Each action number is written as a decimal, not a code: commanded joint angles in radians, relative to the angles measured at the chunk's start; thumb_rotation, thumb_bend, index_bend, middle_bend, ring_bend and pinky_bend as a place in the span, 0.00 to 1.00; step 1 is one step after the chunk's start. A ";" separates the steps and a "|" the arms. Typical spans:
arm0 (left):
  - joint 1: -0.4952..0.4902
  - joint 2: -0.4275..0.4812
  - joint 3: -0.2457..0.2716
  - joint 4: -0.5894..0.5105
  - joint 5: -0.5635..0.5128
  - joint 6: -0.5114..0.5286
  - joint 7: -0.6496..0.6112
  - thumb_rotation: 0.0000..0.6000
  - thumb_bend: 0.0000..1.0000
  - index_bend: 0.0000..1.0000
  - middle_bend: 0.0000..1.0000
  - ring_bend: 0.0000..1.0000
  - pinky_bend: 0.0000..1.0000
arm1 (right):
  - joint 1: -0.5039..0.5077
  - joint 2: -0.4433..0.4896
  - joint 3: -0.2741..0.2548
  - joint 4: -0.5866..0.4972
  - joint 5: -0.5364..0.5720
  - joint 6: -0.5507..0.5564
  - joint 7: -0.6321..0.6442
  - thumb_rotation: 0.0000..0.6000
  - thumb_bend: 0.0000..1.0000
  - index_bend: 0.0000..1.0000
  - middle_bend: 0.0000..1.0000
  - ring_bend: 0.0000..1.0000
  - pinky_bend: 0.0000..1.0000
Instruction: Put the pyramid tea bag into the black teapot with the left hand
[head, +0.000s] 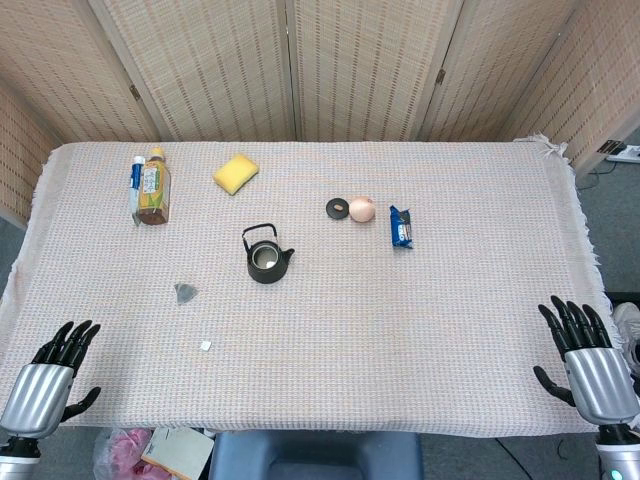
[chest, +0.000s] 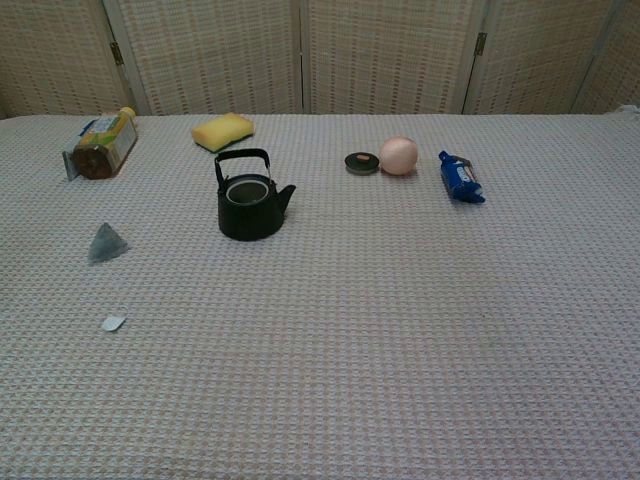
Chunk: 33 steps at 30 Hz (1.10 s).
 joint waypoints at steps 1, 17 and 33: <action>0.003 0.000 0.000 0.000 0.001 -0.001 0.002 1.00 0.26 0.03 0.09 0.06 0.27 | 0.002 -0.001 0.002 -0.002 0.002 -0.003 -0.003 1.00 0.18 0.00 0.00 0.00 0.00; -0.006 -0.011 0.045 -0.076 0.069 -0.083 0.103 1.00 0.26 0.22 1.00 0.78 0.78 | 0.013 0.001 -0.005 -0.017 -0.033 -0.009 -0.009 1.00 0.18 0.00 0.00 0.00 0.00; -0.183 -0.083 -0.052 -0.245 -0.157 -0.426 0.384 1.00 0.29 0.36 1.00 0.93 0.93 | 0.032 0.018 -0.013 -0.023 -0.053 -0.029 0.017 1.00 0.18 0.00 0.00 0.00 0.00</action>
